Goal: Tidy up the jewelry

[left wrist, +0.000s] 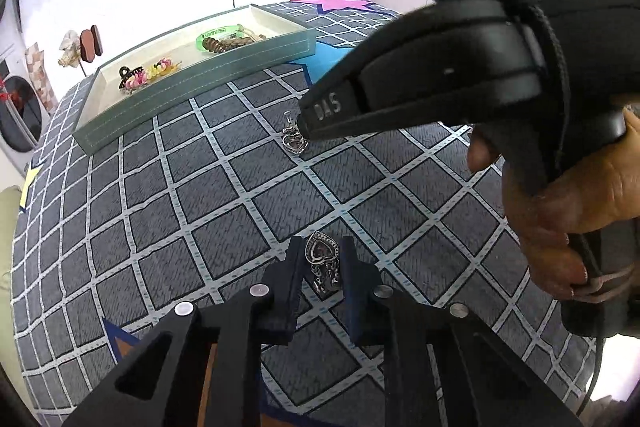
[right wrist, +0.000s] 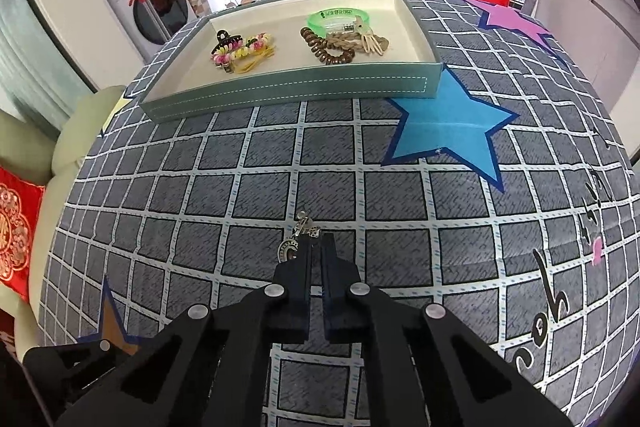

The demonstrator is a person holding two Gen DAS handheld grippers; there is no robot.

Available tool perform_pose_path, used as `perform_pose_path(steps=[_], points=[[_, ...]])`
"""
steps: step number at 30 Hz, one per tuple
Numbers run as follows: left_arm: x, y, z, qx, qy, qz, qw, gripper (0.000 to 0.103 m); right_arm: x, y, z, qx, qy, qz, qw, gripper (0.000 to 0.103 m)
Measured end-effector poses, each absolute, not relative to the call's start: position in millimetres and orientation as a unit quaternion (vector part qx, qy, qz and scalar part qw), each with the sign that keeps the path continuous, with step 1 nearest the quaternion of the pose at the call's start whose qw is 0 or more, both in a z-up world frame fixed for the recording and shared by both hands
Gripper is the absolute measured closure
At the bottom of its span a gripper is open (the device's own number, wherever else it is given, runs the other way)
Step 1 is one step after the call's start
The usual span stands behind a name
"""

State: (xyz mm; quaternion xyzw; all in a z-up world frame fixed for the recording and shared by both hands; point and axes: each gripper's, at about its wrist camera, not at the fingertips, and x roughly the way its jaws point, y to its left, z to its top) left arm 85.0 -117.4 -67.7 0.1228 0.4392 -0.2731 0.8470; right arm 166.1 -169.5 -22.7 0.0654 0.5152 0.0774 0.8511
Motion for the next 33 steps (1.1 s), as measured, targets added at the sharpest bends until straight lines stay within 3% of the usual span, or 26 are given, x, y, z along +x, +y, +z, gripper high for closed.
perform_pose_path(steps=[10, 11, 12, 14, 19, 22, 24, 33], points=[[89.4, -93.9, -57.8, 0.082, 0.442, -0.260, 0.855, 0.071, 168.5, -172.1, -20.7, 0.086, 0.514, 0.081, 0.849, 0.095], [88.6, -92.6, -57.4, 0.081, 0.442, -0.259, 0.855, 0.071, 169.1, -170.8, -21.2, 0.085, 0.515, 0.080, 0.849, 0.085], [87.6, -91.4, -57.0, 0.080, 0.441, -0.258, 0.856, 0.071, 169.1, -169.9, -21.6, 0.085, 0.514, 0.079, 0.850, 0.067], [87.0, -89.1, -56.7, 0.080, 0.441, -0.257, 0.856, 0.071, 168.4, -168.0, -20.4, 0.087, 0.507, 0.079, 0.854, 0.053], [80.4, -82.7, -54.6, 0.078, 0.440, -0.254, 0.858, 0.071, 173.4, -159.7, -26.8, 0.076, 0.519, 0.081, 0.848, 0.054], [82.2, -81.2, -52.7, 0.076, 0.439, -0.252, 0.859, 0.071, 173.6, -152.3, -29.2, 0.052, 0.520, 0.072, 0.849, 0.065], [84.6, -81.0, -52.6, 0.075, 0.439, -0.251, 0.859, 0.071, 173.5, -147.1, -29.3, 0.027, 0.521, 0.063, 0.851, 0.084], [92.7, -79.6, -52.8, 0.071, 0.441, -0.248, 0.860, 0.071, 164.7, -156.4, -24.6, 0.054, 0.514, 0.062, 0.854, 0.084]])
